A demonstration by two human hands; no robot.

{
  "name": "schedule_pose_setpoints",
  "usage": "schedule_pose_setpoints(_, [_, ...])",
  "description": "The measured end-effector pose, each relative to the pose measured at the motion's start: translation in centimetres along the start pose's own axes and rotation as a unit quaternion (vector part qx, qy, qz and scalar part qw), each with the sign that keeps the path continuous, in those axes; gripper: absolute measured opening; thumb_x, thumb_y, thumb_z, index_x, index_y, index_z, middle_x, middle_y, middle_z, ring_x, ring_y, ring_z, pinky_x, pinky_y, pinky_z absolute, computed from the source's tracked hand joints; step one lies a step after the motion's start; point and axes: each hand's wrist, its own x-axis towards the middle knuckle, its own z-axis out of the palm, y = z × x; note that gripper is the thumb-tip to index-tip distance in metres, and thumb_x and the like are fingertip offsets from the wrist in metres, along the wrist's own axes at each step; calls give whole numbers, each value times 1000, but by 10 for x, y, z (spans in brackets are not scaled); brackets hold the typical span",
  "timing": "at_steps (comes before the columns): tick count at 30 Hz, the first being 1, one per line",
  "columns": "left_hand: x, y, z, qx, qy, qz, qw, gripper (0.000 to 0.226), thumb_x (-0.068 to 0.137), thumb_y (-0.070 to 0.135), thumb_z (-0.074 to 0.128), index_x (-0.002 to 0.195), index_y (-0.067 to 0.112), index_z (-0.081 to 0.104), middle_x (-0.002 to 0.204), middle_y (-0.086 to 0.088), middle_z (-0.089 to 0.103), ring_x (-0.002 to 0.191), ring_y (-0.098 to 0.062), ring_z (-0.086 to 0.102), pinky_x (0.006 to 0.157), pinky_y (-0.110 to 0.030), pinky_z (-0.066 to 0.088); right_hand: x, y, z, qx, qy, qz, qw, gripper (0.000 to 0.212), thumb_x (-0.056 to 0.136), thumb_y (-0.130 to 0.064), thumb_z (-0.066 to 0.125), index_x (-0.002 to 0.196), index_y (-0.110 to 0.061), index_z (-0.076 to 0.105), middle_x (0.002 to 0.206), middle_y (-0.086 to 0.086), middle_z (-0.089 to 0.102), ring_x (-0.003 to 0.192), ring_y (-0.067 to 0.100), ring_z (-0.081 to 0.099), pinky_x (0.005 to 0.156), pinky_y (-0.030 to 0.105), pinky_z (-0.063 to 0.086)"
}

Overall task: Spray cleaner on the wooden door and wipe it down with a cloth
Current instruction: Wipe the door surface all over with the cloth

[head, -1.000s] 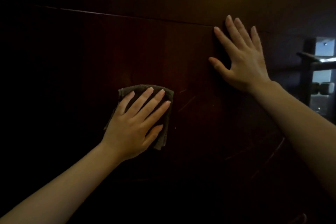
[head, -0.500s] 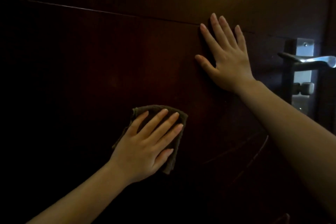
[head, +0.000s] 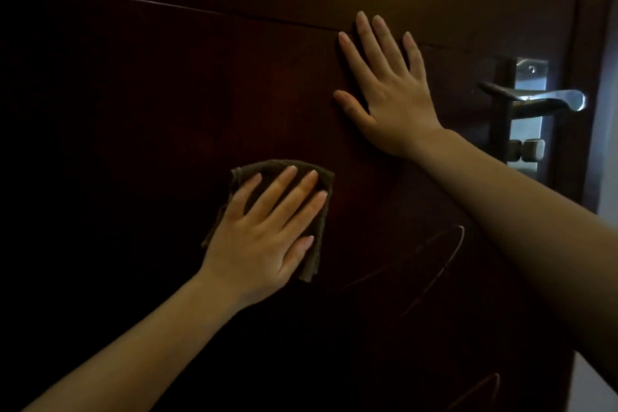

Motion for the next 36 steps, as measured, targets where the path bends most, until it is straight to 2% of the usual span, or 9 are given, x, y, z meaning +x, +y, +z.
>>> schedule_pose_setpoints(5, [15,-16,-2,13,-10,93,996,54,92,42,39,142,21,35,150,-2,30,139,-21,23,111,-44,18,-5,34,-12,-13,-46,-59,997,66,92,-58,18,150,-27,7,158,4,3,145,21,0,114,39,0])
schedule_pose_setpoints(11, [34,12,3,-16,15,-3,1000,53,91,41,38,140,21,38,149,-3,34,139,-21,24,112,-46,18,-24,69,-9,41,-47,-21,998,69,89,-60,23,149,-29,6,158,0,0,144,17,-5,114,33,-7])
schedule_pose_setpoints(17, [48,41,10,-11,6,37,999,52,92,42,37,141,22,39,150,-1,33,139,-19,25,112,-43,18,-38,63,6,62,5,3,998,64,94,-51,25,149,-23,11,158,4,6,141,11,-6,114,28,-10])
schedule_pose_setpoints(22, [76,46,6,-10,24,-30,999,52,93,41,35,140,20,40,150,-1,33,140,-20,26,112,-45,18,-40,84,-2,71,-26,-45,996,57,95,-45,24,145,-25,6,155,-3,2,141,10,-4,114,27,-5])
schedule_pose_setpoints(24, [78,50,9,-5,25,-41,999,53,93,41,34,141,19,39,150,-2,32,140,-21,25,111,-46,18,-40,98,-5,47,-30,-71,996,56,95,-44,24,145,-25,6,153,-5,2,141,12,-1,115,33,-2])
schedule_pose_setpoints(27, [77,58,12,-5,26,-22,999,53,93,41,35,141,19,40,150,-3,33,140,-21,25,112,-46,19,-43,110,-4,31,-38,-74,996,59,95,-48,24,146,-28,2,152,-9,-3,141,11,-5,114,40,-4])
schedule_pose_setpoints(30, [83,77,16,-20,17,19,999,52,92,40,36,139,20,42,148,-3,36,138,-21,28,111,-44,18,-45,107,-2,40,-34,-65,997,61,95,-49,23,148,-26,5,156,-3,0,141,11,-7,115,40,-4])
schedule_pose_setpoints(36, [121,99,22,-28,34,53,998,53,91,41,37,139,20,42,148,-4,36,139,-22,28,112,-43,16,-47,117,0,46,-24,-73,996,63,96,-50,26,149,-24,4,158,3,2,140,9,-10,114,27,-11])
